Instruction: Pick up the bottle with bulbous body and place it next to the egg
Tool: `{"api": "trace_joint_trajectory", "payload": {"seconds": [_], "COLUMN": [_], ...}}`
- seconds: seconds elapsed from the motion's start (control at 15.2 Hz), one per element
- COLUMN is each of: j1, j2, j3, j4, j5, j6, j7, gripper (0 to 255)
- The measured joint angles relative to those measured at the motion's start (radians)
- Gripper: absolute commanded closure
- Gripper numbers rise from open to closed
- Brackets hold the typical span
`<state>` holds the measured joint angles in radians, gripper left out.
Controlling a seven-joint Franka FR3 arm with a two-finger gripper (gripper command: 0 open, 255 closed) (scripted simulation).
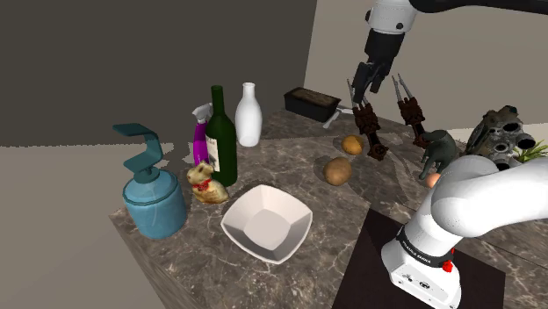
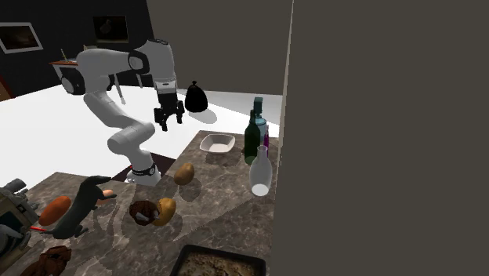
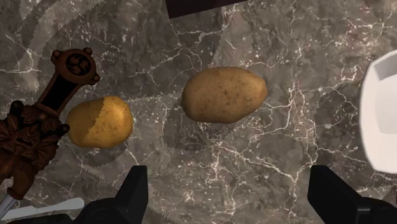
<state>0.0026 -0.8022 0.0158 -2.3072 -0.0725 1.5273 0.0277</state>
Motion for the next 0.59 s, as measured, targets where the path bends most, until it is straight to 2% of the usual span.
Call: {"api": "trace_joint_trajectory", "payload": {"seconds": [0.2, 0.59], "j1": [-0.001, 0.001], "j2": [0.038, 0.256], "j3": [0.003, 0.035], "j4": [0.013, 0.123], "j5": [0.004, 0.032], "j6": [0.026, 0.141], "j7": [0.009, 0.072], "gripper": [0, 0]}}
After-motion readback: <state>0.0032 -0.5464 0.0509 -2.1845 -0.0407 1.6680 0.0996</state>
